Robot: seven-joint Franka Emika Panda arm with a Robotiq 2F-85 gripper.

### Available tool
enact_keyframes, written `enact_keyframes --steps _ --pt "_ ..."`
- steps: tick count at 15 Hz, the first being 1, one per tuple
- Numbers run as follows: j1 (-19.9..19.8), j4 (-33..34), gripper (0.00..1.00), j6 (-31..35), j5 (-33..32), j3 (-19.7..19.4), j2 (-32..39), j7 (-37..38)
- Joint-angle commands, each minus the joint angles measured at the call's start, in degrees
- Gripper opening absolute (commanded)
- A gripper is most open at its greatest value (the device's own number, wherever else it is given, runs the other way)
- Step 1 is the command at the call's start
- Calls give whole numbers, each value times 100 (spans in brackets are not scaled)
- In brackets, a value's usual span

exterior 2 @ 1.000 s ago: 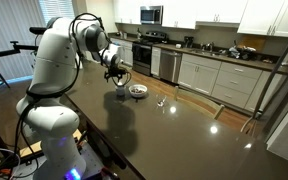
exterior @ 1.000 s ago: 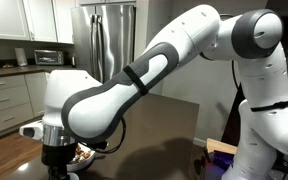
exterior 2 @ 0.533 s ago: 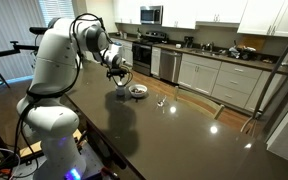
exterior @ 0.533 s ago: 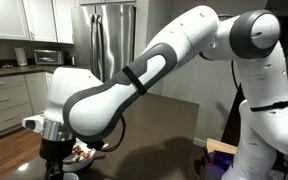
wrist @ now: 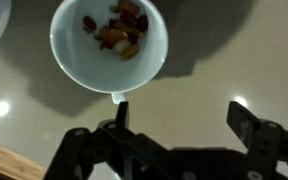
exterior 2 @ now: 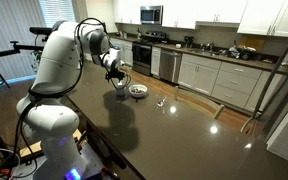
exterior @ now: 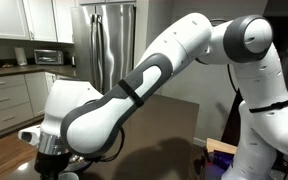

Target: Slide the white mug to the right, pour the contents in the white mug into the bowl

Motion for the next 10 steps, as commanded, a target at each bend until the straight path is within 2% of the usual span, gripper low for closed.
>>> enact_keyframes --steps 1,5,10 --pt "71 101 100 406 -191 51 273 214" --pt "142 92 100 824 -377 5 433 241" --pt "359 121 100 1110 -1163 -428 432 633"
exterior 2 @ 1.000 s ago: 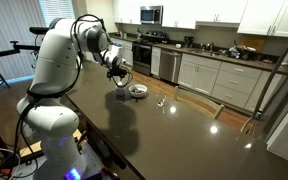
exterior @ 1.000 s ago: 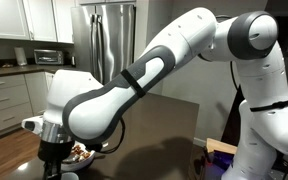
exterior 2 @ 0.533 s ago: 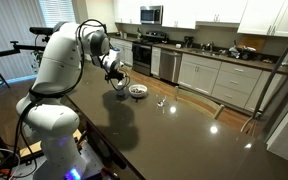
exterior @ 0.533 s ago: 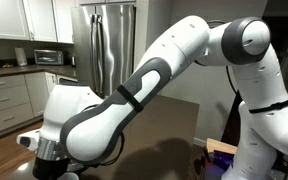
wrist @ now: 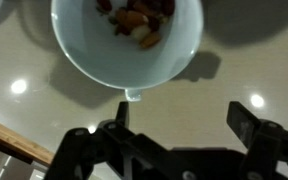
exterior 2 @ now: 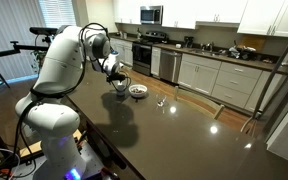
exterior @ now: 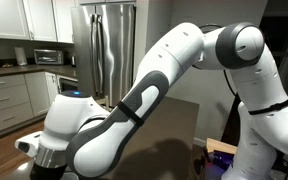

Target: Slide the white mug to the right, pour the contents in the white mug into the bowl

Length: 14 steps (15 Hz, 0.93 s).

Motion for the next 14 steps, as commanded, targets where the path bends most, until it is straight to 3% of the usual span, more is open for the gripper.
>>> enact_keyframes --steps 1,5,14 --pt "178 130 100 122 -594 -335 42 424" --pt "183 249 100 -246 -816 -522 69 705" --pt "86 359 100 -1197 -667 -522 51 979"
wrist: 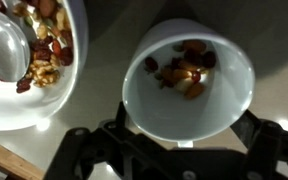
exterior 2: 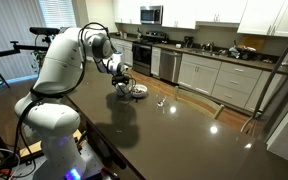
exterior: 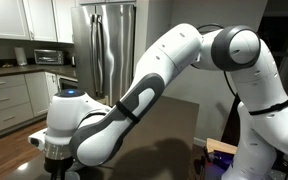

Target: Slide the white mug to the right, pour the contents in the white mug into the bowl

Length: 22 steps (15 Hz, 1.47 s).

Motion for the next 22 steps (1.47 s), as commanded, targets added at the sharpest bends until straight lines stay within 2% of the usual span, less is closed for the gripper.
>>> enact_keyframes --steps 1,3,4,5,6,9,16,19,20,21,22 --pt "-44 151 100 -399 -42 25 12 183" --pt "-93 161 100 -561 18 74 -14 136" --pt "-110 149 83 -612 32 84 -35 117" --pt "-112 149 84 -643 30 80 -45 120" --pt "-131 134 93 -678 46 85 -75 117" --pt "-206 80 100 -784 112 117 -126 83" --pt "-411 -189 100 -913 279 177 -348 53" --pt "-510 -344 95 -917 394 216 -468 37" --pt "-543 -423 77 -898 449 227 -519 41" --pt "-568 -484 78 -889 484 234 -564 41" --pt "-597 -563 74 -876 528 241 -621 35"
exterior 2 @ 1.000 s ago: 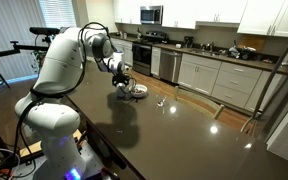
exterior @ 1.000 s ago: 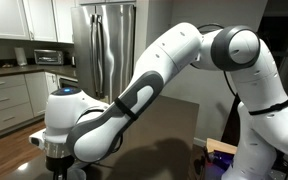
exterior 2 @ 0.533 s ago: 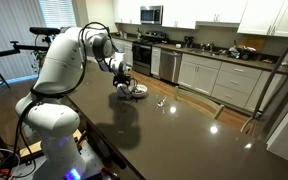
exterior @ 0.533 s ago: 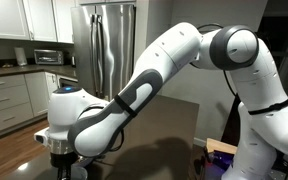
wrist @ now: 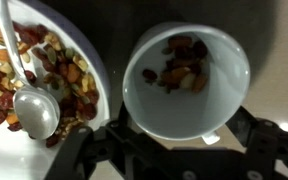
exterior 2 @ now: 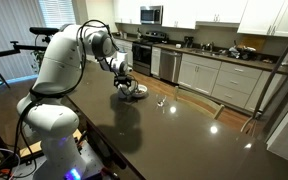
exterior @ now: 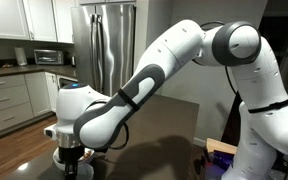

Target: Slide the white mug to the right, pour the contents in the white mug into the bowl

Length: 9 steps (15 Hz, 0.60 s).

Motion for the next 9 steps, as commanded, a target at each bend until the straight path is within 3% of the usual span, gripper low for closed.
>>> enact_keyframes --steps 1,6,9 --pt "-206 -443 77 -106 228 133 -404 -17" --pt "-284 -861 72 -48 349 148 -718 -14" --pt "-303 -1087 74 -39 363 136 -900 -16"
